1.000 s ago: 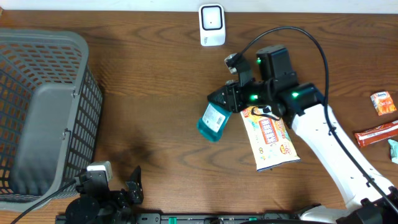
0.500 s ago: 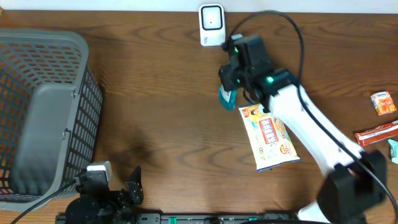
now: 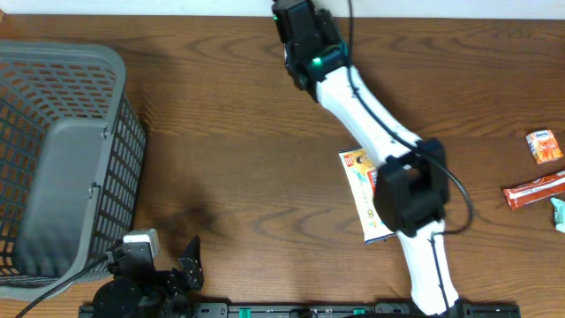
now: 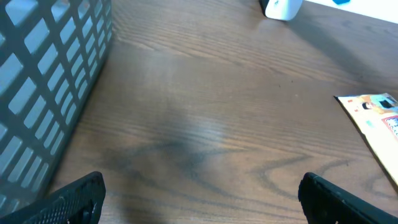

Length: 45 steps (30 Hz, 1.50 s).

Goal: Scan the item barcode

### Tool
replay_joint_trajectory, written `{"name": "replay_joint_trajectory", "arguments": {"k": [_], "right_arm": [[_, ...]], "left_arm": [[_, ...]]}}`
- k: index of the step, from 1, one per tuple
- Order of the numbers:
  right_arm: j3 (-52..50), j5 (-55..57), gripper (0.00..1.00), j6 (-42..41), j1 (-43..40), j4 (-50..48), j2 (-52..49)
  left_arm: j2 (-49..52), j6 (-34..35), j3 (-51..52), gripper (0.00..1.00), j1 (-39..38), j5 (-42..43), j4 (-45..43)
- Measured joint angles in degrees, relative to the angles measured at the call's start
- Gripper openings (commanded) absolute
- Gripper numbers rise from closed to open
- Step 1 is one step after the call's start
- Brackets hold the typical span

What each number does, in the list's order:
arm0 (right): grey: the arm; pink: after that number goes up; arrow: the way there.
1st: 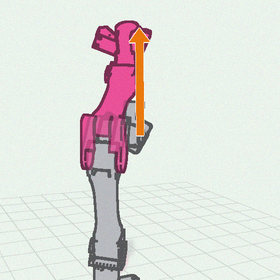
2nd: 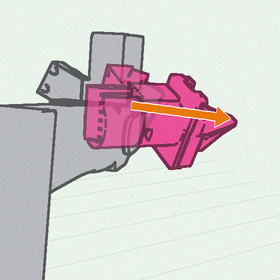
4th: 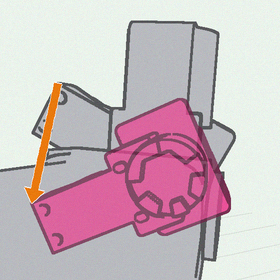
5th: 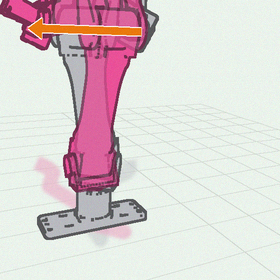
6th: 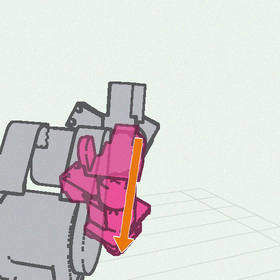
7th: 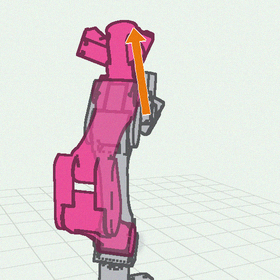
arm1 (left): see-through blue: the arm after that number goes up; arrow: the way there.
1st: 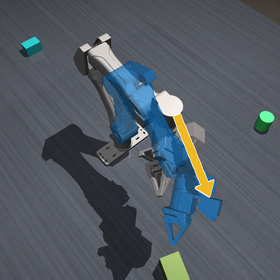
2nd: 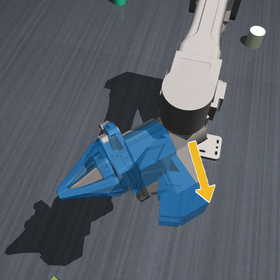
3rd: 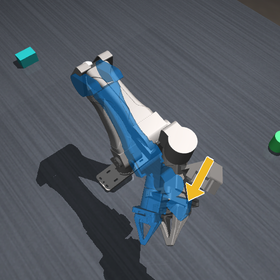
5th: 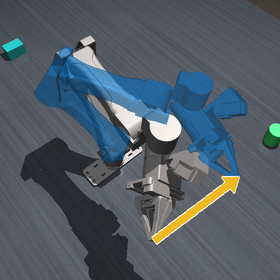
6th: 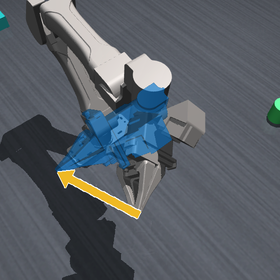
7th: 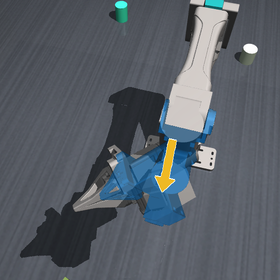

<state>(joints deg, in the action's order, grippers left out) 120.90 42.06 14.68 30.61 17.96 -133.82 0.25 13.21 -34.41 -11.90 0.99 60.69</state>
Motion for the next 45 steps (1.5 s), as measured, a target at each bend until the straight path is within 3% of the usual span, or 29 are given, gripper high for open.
{"name": "replay_joint_trajectory", "arguments": {"k": [8,14,35,42,45], "right_arm": [[9.51,10.93,0.01,25.18,1.73,-27.91,-15.76],[10.34,9.68,0.02,34.14,2.34,-32.00,-18.47],[11.50,3.28,0.01,38.95,2.32,-37.40,-22.82],[11.52,5.97,0.01,40.59,2.32,-37.03,-23.67],[11.54,9.86,0.01,40.39,2.16,-32.17,-23.12]], "left_arm": [[0.02,0.00,0.00,0.99,0.00,0.00,-0.04],[0.02,-0.02,0.00,0.99,0.00,0.00,-0.02],[0.02,-0.02,0.00,0.99,0.00,0.00,-0.02],[0.02,-0.02,0.00,0.99,0.00,0.00,-0.02],[0.02,-0.02,0.00,0.99,0.00,0.00,-0.02]]}}
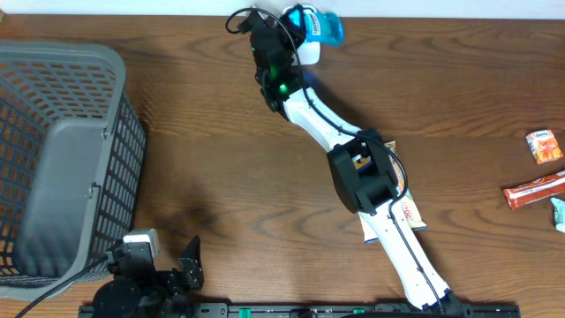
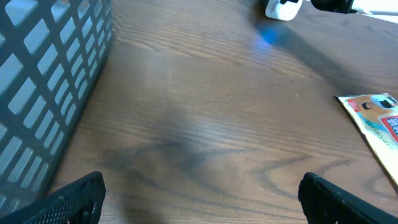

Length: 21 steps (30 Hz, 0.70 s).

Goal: Scan the item barcode
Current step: 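Carry the Listerine bottle to the right table edge and release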

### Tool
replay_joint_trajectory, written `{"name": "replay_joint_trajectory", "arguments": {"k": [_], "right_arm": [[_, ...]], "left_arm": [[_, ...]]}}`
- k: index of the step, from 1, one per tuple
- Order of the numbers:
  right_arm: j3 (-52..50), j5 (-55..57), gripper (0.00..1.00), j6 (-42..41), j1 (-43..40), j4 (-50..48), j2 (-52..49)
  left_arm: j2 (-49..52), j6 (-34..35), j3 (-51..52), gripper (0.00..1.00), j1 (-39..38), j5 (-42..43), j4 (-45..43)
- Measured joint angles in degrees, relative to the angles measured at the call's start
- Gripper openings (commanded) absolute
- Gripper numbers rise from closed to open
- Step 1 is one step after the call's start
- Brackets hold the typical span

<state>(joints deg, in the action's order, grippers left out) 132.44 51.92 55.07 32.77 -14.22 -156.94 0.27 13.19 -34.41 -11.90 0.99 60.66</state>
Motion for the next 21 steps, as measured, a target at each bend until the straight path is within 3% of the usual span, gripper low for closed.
{"name": "replay_joint_trajectory", "arguments": {"k": [8,16,21], "right_arm": [[0.61,10.23,0.01,-7.67,-7.10,25.97,3.10],[0.96,8.83,0.01,-31.39,-22.64,60.83,4.22],[0.94,4.02,0.01,-42.51,-30.73,70.18,4.42]], "left_arm": [[0.00,0.00,0.00,0.99,0.00,0.00,-0.02],[0.00,0.00,0.00,0.99,0.00,0.00,-0.02],[0.00,0.00,0.00,0.99,0.00,0.00,-0.02]]}}
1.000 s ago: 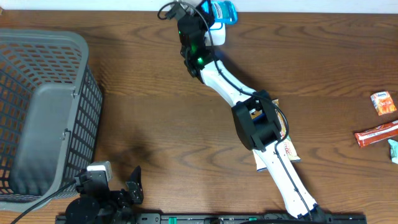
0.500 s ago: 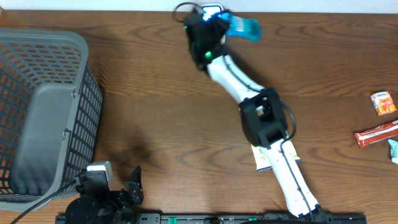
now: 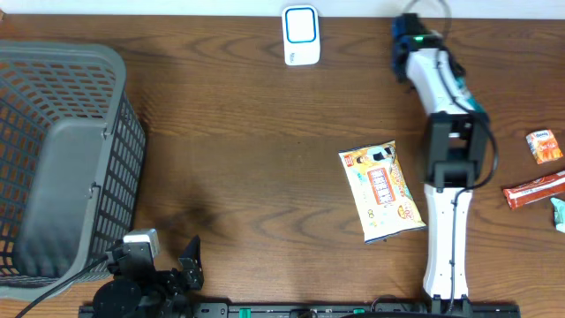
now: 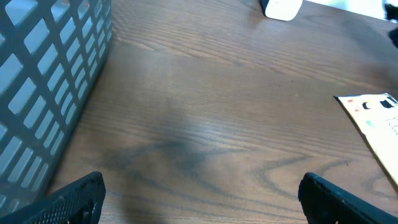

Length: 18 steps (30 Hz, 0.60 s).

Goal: Scan the item barcode
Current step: 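Carry the Listerine bottle to the right table edge and release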

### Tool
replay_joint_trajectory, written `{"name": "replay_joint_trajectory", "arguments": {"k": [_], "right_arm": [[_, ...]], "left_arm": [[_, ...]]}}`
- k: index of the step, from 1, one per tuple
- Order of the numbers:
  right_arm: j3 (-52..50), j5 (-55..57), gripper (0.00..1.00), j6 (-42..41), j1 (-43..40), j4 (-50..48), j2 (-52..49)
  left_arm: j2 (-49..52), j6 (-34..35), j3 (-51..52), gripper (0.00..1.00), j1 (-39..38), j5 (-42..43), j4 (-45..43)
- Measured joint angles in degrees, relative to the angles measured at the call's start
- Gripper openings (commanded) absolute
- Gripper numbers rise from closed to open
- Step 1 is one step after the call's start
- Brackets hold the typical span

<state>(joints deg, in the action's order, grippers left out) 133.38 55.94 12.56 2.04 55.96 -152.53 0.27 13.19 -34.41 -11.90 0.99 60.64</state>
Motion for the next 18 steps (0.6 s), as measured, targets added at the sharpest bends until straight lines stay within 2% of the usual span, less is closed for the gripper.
{"name": "replay_joint_trajectory", "arguments": {"k": [2,4,6,9,11,12,18], "right_arm": [[-0.04,-1.38,0.03,-3.02,-3.23,1.16,0.42],[-0.28,-2.05,0.14,-5.16,-5.49,2.25,0.81],[-0.44,-2.73,0.31,-8.20,-8.26,4.04,1.09],[-0.68,-3.32,0.63,-11.93,-12.15,5.68,1.20],[-0.83,-4.33,0.93,-14.19,-14.43,5.68,1.33],[-1.05,-5.25,0.99,-15.41,-15.61,5.77,1.64],[-1.68,-15.65,0.99,-17.46,-17.55,5.73,8.20]], "left_arm": [[0.00,0.02,0.00,0.99,0.00,0.00,0.00],[0.00,0.00,0.00,0.99,0.00,0.00,0.00],[0.00,0.00,0.00,0.99,0.00,0.00,0.00],[0.00,0.00,0.00,0.99,0.00,0.00,0.00],[0.00,0.00,0.00,0.99,0.00,0.00,0.00],[0.00,0.00,0.00,0.99,0.00,0.00,0.00],[0.00,0.00,0.00,0.99,0.00,0.00,0.00]]}}
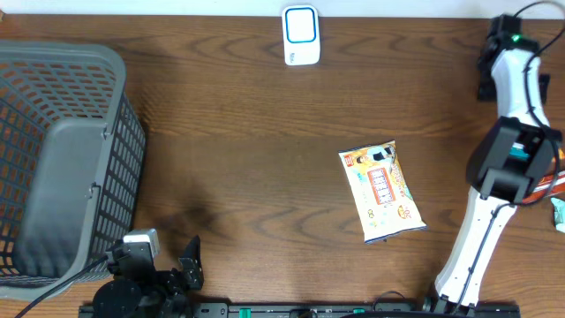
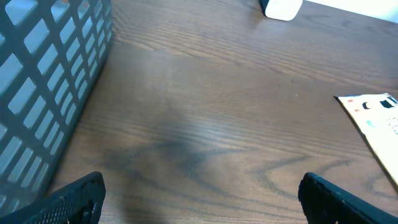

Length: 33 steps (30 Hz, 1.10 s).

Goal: Scan the item barcode
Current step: 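Carry the Listerine bottle to the right table edge and release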

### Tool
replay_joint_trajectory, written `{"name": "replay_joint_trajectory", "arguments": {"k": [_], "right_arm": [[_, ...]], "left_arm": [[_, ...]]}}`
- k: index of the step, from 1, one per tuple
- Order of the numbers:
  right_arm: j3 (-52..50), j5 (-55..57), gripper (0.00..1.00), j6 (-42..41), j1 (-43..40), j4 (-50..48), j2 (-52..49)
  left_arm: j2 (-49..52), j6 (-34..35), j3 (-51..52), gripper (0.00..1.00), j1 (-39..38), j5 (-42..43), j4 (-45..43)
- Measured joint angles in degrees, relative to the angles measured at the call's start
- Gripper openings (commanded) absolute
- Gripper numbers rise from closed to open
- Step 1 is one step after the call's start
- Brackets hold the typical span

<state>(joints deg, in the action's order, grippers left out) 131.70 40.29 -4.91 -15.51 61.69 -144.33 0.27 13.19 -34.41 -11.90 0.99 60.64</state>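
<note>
The snack packet [image 1: 381, 191], yellow and white with a red panel, lies flat on the wooden table right of centre; its corner also shows as the packet [image 2: 375, 116] at the right edge of the left wrist view. The white scanner [image 1: 301, 35] with a blue face stands at the table's back edge, seen too as the scanner [image 2: 283, 7]. My left gripper [image 2: 202, 205] is open low over bare wood at the front left, far from both. My right gripper [image 1: 487, 75] is at the far back right corner; its jaws cannot be made out.
A grey mesh basket [image 1: 53, 159] fills the left side, and its wall, the basket [image 2: 43, 81], is close to my left fingers. Small snack wrappers [image 1: 556, 190] lie at the right edge, partly behind my right arm [image 1: 508, 168].
My right arm has moved from the back of the table right of the scanner to the far back right corner. Packet, scanner and left gripper are unchanged.
First my right arm reached over the packet to the scanner at the back. Then its gripper was by the scanner, which showed tilted with a blue glow. Later the scanner stood upright and the arm was to its right, now at the far corner.
</note>
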Motion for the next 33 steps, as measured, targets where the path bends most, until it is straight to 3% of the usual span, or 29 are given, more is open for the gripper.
{"name": "replay_joint_trajectory", "arguments": {"k": [8,12,18,24,33], "right_arm": [[0.00,-29.75,0.99,-4.83,4.09,3.91,23.67],[0.15,-38.77,0.99,-7.76,8.52,8.85,34.47],[0.52,-40.83,0.99,-9.62,20.04,20.96,47.45],[-0.50,-40.76,0.99,-10.05,33.83,33.11,49.48],[-27.69,-30.34,0.99,-15.91,52.30,24.94,46.64]], "left_arm": [[0.00,0.00,0.00,0.99,0.00,0.00,-0.02],[0.00,0.00,0.00,0.99,0.00,0.00,0.00],[0.00,0.00,0.00,0.99,0.00,0.00,0.02],[0.00,0.00,0.00,0.99,0.00,0.00,0.02],[0.00,0.00,0.00,0.99,0.00,-0.02,-0.02]]}}
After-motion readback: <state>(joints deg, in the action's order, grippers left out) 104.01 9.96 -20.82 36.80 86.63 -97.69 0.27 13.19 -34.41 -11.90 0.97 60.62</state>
